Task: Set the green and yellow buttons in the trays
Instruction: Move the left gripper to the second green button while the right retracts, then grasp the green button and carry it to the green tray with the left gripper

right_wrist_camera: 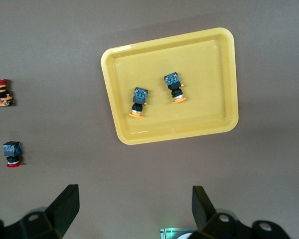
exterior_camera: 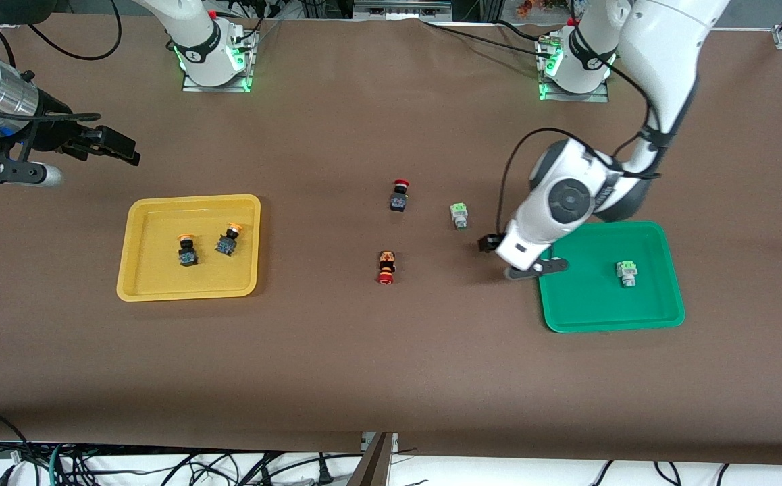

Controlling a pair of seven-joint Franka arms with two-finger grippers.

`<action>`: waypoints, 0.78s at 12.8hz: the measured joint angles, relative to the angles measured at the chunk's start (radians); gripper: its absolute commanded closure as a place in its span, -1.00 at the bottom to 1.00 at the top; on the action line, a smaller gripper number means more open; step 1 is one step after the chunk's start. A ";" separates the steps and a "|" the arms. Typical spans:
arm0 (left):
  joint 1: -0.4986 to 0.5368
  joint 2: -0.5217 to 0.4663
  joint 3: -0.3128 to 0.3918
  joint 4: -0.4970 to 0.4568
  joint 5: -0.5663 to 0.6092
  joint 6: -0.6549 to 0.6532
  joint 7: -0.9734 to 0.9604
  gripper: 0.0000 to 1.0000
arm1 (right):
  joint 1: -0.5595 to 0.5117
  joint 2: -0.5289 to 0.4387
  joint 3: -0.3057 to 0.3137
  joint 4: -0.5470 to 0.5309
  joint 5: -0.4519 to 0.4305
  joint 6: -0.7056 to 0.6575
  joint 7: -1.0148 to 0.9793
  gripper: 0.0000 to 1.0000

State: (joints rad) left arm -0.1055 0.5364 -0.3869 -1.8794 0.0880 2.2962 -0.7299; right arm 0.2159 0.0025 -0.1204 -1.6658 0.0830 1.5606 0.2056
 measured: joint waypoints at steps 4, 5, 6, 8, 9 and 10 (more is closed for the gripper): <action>-0.062 0.036 -0.062 -0.007 0.073 0.009 -0.150 -1.00 | -0.022 0.007 0.031 0.011 -0.026 0.041 -0.025 -0.99; -0.063 0.042 -0.071 -0.020 0.088 0.018 -0.172 -1.00 | -0.023 0.011 0.031 0.016 -0.028 0.042 -0.026 -0.99; -0.064 0.047 -0.077 -0.042 0.109 0.045 -0.200 -0.78 | -0.025 0.013 0.031 0.023 -0.029 0.043 -0.027 -0.99; -0.065 0.057 -0.083 -0.080 0.151 0.086 -0.258 0.79 | -0.029 0.015 0.031 0.036 -0.030 0.043 -0.030 -0.99; -0.065 0.061 -0.089 -0.087 0.154 0.092 -0.285 1.00 | -0.031 0.015 0.031 0.046 -0.030 0.043 -0.032 -0.99; -0.065 0.062 -0.098 -0.088 0.154 0.094 -0.317 1.00 | -0.032 0.015 0.031 0.056 -0.030 0.043 -0.034 -0.99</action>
State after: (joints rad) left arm -0.1705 0.5984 -0.4853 -1.9678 0.2422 2.3901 -1.0473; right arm 0.1844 0.0172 -0.0897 -1.6096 0.0530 1.6035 0.1718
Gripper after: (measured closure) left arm 0.339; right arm 0.000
